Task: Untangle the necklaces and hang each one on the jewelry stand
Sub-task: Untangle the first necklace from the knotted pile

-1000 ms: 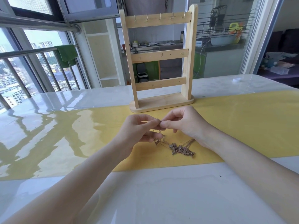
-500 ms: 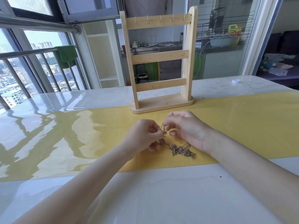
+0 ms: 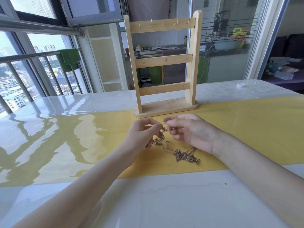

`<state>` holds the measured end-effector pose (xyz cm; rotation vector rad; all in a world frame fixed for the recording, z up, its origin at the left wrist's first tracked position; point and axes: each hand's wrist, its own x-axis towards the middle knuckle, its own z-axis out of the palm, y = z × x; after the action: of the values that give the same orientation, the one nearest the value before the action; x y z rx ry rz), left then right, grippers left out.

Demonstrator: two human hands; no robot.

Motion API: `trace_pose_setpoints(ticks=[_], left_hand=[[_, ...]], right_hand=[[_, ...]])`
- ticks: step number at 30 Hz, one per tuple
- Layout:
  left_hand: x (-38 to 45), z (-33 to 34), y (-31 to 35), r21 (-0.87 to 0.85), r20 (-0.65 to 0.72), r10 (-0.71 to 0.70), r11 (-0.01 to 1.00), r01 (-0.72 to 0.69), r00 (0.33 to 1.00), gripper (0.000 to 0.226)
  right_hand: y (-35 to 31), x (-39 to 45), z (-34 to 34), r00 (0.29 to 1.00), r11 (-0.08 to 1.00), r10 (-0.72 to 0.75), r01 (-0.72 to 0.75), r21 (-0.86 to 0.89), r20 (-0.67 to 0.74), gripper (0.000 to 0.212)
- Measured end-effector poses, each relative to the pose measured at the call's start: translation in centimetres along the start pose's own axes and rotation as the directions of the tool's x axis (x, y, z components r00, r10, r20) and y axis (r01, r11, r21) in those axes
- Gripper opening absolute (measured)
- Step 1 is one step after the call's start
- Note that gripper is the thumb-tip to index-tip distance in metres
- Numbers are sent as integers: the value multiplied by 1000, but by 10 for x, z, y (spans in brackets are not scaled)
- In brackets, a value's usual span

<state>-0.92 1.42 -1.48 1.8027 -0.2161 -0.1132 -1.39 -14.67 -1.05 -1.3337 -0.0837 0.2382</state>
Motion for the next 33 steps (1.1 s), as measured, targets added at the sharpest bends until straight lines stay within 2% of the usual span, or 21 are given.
trace_pose_setpoints(ticks=[4, 7, 9, 13, 16, 22, 27, 33], left_hand=[[-1, 4, -5, 241, -19, 205, 951, -194, 979, 12], [-1, 3, -6, 251, -49, 265, 937, -245, 963, 6], [1, 1, -5, 232, -101, 271, 942, -242, 957, 6], [1, 2, -6, 266, -104, 252, 939, -217, 962, 15], [-1, 4, -4, 262, -70, 230, 943, -204, 971, 26], [-3, 2, 1, 94, 51, 24, 995, -29, 998, 34], [-2, 0, 3, 9, 92, -55, 998, 54, 994, 30], [-1, -2, 2, -9, 107, -44, 999, 46, 993, 14]], right_hand=[[4, -1, -1, 999, 982, 34, -38, -187, -20, 8], [3, -2, -2, 998, 967, 52, -61, -249, -41, 9], [2, -2, -2, 995, 976, 62, -76, -202, -74, 5], [0, 0, 2, 985, 992, 72, -87, -93, -157, 17], [-2, 0, 2, 979, 993, 117, -119, 1, -169, 23], [-3, -1, 0, 975, 987, 154, -143, 77, -158, 22], [-4, -1, -1, 976, 986, 129, -106, 129, -178, 22], [-4, -2, -2, 975, 987, 81, -50, 152, -207, 15]])
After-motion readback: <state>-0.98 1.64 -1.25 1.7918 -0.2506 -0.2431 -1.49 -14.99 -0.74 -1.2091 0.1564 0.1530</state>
